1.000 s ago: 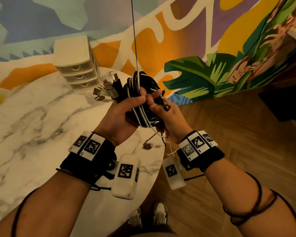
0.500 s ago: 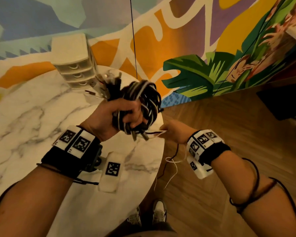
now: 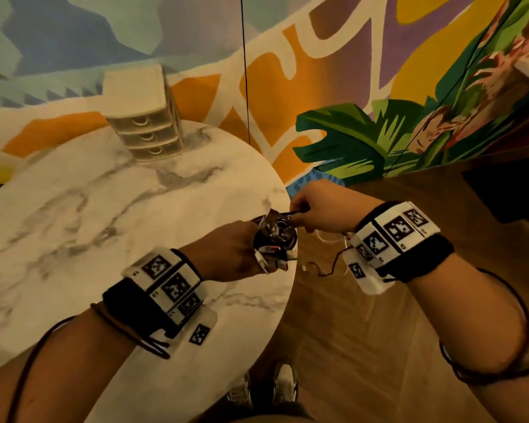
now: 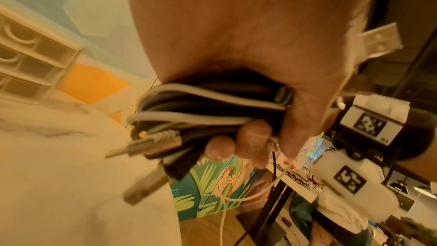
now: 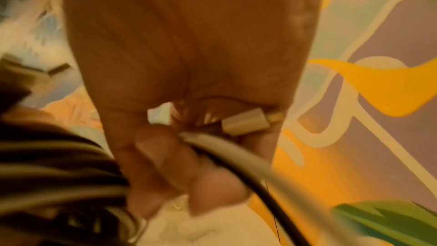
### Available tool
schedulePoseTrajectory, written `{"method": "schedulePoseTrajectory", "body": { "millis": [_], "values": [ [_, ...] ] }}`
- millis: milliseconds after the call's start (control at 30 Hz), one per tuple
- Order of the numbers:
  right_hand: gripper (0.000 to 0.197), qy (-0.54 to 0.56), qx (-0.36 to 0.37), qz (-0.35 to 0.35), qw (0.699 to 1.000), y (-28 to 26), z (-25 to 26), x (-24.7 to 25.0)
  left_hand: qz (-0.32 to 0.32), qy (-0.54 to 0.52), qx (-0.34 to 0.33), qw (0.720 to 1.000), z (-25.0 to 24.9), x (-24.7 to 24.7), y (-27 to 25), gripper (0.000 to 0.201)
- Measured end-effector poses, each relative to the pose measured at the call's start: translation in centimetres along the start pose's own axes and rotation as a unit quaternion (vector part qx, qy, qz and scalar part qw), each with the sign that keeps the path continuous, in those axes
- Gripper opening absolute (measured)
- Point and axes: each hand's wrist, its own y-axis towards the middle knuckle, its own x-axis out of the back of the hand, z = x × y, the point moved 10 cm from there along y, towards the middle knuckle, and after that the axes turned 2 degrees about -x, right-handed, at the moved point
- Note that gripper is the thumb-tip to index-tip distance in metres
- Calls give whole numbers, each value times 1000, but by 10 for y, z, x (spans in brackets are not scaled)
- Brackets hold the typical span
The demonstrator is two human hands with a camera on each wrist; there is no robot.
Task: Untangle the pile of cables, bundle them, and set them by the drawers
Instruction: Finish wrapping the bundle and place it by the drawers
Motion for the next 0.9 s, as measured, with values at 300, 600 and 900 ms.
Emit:
{"method": "schedulePoseTrajectory", "body": {
  "millis": [300,600,900],
  "values": [
    [27,137,0,-125,983,-9,16,13,-202,-8,19,979,18,20,8,51],
    [39,344,-8,-201,917,-19,20,8,-254,-311,47,915,24,30,15,25],
    [43,403,15,-165,900,-16,43,-55,-288,-526,48,799,37,33,22,41]
  ]
}}
